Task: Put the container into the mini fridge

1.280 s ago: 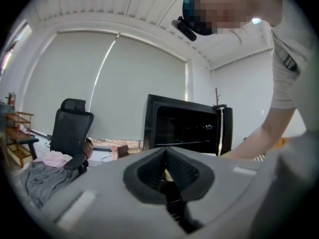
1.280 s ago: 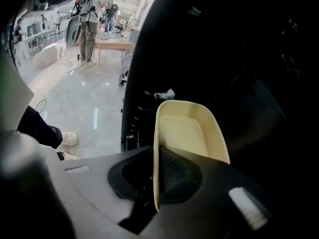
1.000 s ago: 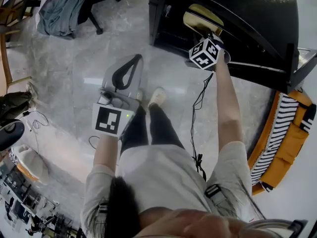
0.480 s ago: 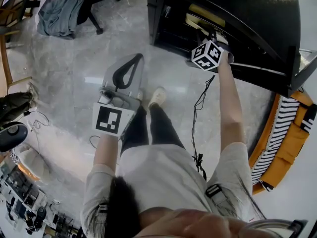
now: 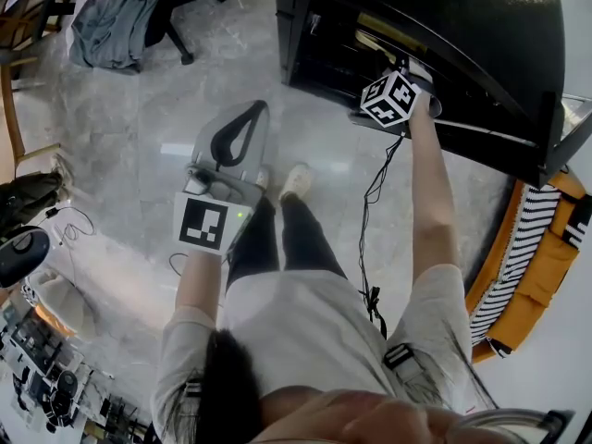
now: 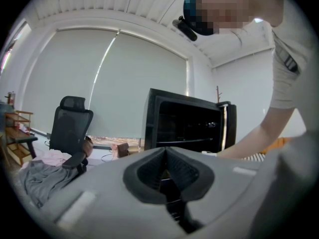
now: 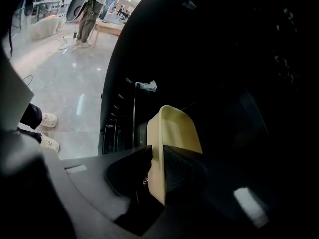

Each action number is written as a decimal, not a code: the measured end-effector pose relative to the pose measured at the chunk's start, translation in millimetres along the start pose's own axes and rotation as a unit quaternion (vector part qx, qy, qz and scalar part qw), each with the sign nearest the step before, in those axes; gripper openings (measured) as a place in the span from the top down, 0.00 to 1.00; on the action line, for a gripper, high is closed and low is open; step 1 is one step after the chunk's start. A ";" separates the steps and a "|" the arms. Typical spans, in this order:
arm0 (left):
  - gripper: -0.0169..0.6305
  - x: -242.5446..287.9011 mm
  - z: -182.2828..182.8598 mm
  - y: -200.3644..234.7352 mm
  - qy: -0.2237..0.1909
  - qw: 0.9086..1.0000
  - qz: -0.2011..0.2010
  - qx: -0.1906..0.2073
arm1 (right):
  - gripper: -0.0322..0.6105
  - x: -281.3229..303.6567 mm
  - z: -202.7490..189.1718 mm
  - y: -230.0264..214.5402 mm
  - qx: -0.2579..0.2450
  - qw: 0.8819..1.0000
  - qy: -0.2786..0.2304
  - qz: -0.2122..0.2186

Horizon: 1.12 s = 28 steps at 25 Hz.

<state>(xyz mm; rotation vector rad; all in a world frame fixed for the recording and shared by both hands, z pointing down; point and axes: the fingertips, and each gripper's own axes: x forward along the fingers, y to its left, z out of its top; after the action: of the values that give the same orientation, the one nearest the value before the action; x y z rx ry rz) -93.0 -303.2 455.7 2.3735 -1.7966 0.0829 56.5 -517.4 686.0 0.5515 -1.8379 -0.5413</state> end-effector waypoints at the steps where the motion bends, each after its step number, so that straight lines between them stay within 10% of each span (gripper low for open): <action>1: 0.97 -0.1 0.1 0.6 0.000 1.000 0.000 0.000 | 0.84 0.7 0.1 -0.4 0.000 1.000 0.001 0.000; 13: 0.97 -7.6 3.2 -0.7 0.000 1.000 -0.012 0.006 | 0.79 -25.3 10.9 -7.5 0.079 0.995 -0.043 -0.050; 18: 0.97 -13.7 9.8 -2.0 -0.004 1.000 -0.024 0.008 | 0.95 -58.3 22.4 -4.6 0.177 0.978 -0.086 -0.065; 28: 0.97 -25.7 25.7 -17.6 -0.012 0.998 -0.066 0.017 | 0.95 -139.0 50.1 17.6 0.311 0.934 -0.166 -0.062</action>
<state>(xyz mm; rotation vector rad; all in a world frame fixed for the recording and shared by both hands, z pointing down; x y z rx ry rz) -84.5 -278.3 425.0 2.5213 -1.6552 0.0701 49.1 -414.1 579.2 1.0550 -2.3172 -0.1183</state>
